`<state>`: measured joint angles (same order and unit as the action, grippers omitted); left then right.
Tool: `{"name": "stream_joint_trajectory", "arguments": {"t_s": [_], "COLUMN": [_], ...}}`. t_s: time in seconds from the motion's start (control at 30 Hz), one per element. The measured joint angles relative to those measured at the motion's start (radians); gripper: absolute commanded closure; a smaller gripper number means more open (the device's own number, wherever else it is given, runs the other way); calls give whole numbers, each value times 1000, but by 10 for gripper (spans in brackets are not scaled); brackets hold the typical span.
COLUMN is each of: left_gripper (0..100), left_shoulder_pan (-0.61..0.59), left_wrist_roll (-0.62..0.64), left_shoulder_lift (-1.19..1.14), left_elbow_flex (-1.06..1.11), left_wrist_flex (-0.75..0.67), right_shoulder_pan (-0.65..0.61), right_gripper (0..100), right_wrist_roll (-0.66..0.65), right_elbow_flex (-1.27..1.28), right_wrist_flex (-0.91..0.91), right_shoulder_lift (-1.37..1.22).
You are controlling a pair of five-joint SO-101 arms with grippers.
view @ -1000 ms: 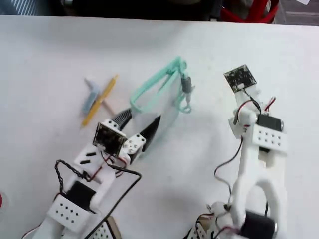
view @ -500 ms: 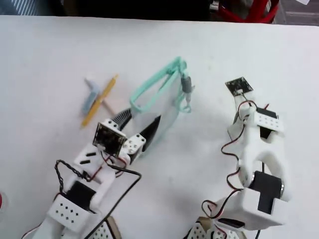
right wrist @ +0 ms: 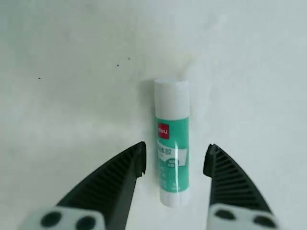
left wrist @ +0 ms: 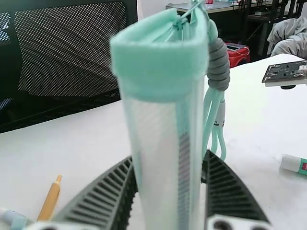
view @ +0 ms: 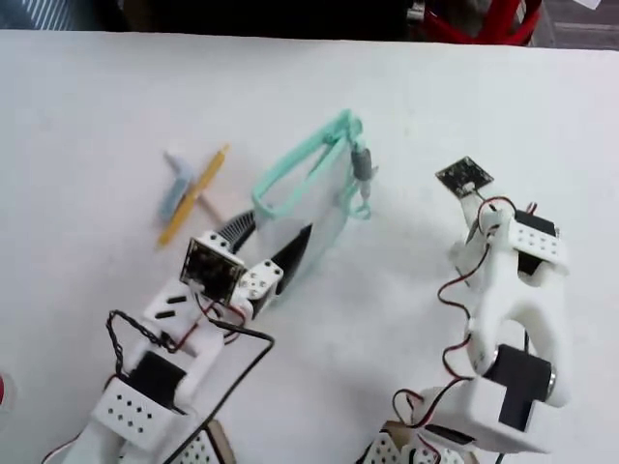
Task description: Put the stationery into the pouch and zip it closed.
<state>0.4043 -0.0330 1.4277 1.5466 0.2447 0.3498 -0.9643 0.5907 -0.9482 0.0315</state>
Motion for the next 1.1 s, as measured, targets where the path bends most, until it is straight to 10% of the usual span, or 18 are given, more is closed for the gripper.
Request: {"name": "stream_joint_trajectory", "arguments": {"t_s": [0.43,0.7,1.1], "left_gripper": [789,789,789], "left_shoulder_pan": [0,0,0], "left_wrist_roll": [0,0,0], "left_shoulder_lift": [0,0,0], "left_elbow_flex": [0,0,0], "left_wrist_flex": [0,0,0], "right_shoulder_pan": [3,-34,-701], "right_gripper": [981,981,981], "right_wrist_roll": [-5,133,526], "right_elbow_flex": [-95,-233,-244], "right_wrist_flex": [23,-235,-192], "right_shoulder_lift": [-150,287,1071]}}
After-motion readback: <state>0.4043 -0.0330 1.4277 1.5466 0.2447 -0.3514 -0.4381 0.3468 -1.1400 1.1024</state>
